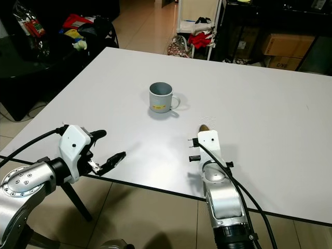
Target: Setting the table
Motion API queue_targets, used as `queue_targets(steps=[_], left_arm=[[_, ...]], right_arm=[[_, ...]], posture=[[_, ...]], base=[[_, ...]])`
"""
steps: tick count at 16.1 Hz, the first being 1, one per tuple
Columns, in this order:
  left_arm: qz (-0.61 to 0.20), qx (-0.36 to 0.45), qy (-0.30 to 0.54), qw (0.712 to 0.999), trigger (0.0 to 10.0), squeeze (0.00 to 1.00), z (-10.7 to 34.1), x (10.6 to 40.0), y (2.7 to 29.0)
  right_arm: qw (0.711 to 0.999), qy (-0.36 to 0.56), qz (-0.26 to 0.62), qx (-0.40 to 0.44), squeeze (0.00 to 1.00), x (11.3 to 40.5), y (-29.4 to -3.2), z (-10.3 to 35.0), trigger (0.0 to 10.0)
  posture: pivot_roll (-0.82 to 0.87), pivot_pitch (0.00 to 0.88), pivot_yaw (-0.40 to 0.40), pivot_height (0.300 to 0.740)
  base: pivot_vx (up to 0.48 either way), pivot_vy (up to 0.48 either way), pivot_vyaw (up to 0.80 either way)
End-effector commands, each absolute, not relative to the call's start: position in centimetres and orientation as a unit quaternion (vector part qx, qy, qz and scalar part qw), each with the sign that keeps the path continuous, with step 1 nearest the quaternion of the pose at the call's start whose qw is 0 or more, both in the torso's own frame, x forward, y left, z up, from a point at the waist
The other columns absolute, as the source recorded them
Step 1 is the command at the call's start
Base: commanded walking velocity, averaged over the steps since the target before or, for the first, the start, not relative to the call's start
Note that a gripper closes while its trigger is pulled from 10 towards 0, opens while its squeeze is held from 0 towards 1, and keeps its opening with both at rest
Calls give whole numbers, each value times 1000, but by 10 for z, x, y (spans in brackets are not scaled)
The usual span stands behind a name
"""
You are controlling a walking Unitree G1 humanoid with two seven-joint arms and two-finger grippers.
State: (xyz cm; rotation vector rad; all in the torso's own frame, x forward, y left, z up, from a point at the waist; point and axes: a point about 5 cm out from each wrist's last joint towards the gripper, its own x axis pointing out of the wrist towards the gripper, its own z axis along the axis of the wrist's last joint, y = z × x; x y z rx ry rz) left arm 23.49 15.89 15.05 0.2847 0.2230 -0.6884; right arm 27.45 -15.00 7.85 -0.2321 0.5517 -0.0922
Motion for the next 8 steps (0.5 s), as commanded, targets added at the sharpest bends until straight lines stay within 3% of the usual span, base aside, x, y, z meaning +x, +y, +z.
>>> queue_targets(steps=[1,8], left_arm=[[-341,143,104,923,10000,0,154,233,157],[-289,144,58,945,10000,0,173,246,172]], right_arm=[[947,299,-42,-107,1000,269,-150,70,10000],[979,192,-23,-62,1000,262,-153,127,10000]], posture=[[186,0,14,740],[173,0,21,740]], base=[[0,0,0],[0,0,0]])
